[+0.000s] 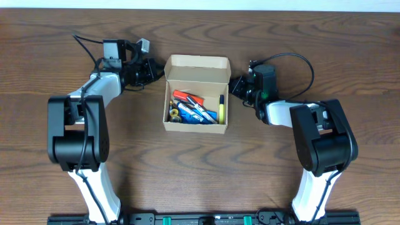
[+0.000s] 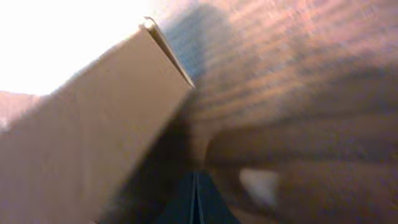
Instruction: Pack container
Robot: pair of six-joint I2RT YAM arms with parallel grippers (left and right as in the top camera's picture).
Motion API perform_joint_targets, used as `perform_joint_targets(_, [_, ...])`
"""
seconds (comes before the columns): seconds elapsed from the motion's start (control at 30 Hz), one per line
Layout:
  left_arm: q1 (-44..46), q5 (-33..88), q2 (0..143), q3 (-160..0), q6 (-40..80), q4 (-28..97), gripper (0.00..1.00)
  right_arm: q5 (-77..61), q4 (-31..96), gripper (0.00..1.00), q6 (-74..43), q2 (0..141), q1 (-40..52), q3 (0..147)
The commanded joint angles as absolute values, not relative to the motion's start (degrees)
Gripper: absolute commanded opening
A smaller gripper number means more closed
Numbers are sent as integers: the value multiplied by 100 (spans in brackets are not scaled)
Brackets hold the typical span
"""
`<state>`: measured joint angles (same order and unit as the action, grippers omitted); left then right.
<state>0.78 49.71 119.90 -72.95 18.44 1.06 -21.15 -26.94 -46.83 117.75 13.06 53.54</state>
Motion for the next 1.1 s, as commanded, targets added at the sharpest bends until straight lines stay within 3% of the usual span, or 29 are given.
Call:
perform_joint_targets(0.0, [86, 5253, 12206, -7415, 1938, 128, 5, -2196, -2766, 1, -4821, 11810, 1271, 5551])
perform_joint_targets(0.6, [71, 5929, 12210, -7623, 1997, -117, 6, -2668, -3739, 1, -4925, 11808, 1232, 5594])
perform_joint_targets(1.07, [30, 6545, 11990, -8090, 1968, -161, 6, -4681, -5127, 2, -4880, 11804, 659, 5594])
